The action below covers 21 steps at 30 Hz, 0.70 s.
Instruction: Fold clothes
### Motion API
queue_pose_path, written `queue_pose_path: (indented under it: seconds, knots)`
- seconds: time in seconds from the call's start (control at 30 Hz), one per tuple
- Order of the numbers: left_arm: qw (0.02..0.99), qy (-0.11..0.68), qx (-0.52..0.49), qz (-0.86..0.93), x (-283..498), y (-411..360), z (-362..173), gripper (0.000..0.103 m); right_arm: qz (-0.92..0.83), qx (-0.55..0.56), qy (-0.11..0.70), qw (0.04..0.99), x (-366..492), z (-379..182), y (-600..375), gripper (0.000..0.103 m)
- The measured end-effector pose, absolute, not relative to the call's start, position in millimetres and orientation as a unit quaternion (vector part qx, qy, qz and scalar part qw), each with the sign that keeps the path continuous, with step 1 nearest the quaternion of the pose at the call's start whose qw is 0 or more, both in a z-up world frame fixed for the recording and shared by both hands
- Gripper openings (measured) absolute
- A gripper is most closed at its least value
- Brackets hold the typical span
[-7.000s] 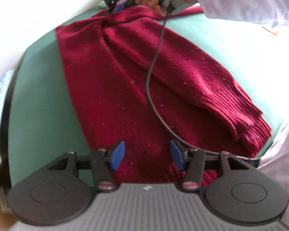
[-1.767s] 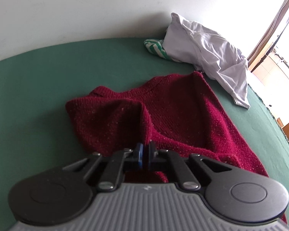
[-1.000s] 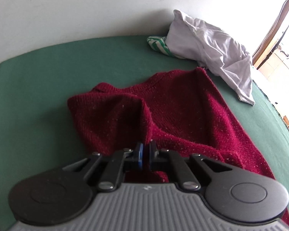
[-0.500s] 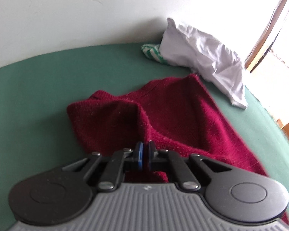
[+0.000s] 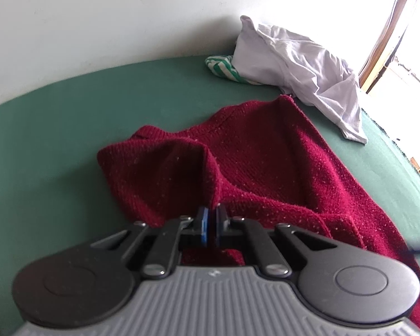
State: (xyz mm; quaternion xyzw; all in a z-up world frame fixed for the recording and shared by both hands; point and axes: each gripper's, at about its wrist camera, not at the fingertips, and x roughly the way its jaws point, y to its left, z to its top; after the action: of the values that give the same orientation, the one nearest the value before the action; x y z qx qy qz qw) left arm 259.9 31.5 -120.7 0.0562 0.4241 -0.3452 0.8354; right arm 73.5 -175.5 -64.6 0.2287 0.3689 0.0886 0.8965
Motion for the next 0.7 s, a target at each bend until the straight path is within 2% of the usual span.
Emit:
queue_pose_path:
  seconds: [0.1, 0.13, 0.17, 0.3, 0.37, 0.53, 0.57, 0.63, 0.7]
  knots:
    - [0.839, 0.418, 0.07, -0.343, 258, 30, -121, 0.001, 0.046, 0.273, 0.372, 0.886, 120, -97, -181, 0.05]
    - [0.84, 0.416, 0.072, -0.342, 258, 29, -121, 0.001, 0.04, 0.287, 0.375, 0.88, 136, -107, -176, 0.043]
    - [0.842, 0.414, 0.073, -0.339, 258, 30, -121, 0.002, 0.037, 0.294, 0.38, 0.876, 143, -112, -177, 0.009]
    - [0.848, 0.408, 0.062, -0.332, 259, 36, -124, 0.003, 0.023, 0.325, 0.336, 0.884, 121, -105, -193, 0.008]
    - [0.849, 0.407, 0.057, -0.332, 260, 38, -127, 0.008, -0.009, 0.296, 0.35, 0.889, 118, -114, -194, 0.008]
    - [0.858, 0.399, 0.056, -0.317, 265, 46, -122, 0.008, -0.009, 0.278, 0.339, 0.899, 108, -112, -187, 0.01]
    - [0.86, 0.394, 0.052, -0.32, 265, 50, -118, 0.008, -0.011, 0.283, 0.341, 0.896, 107, -114, -188, 0.011]
    - [0.86, 0.386, 0.039, -0.331, 266, 57, -109, 0.0, -0.006, 0.276, 0.342, 0.898, 110, -117, -191, 0.012]
    - [0.857, 0.386, 0.024, -0.341, 270, 61, -100, 0.0, -0.002, 0.266, 0.347, 0.899, 115, -120, -189, 0.012]
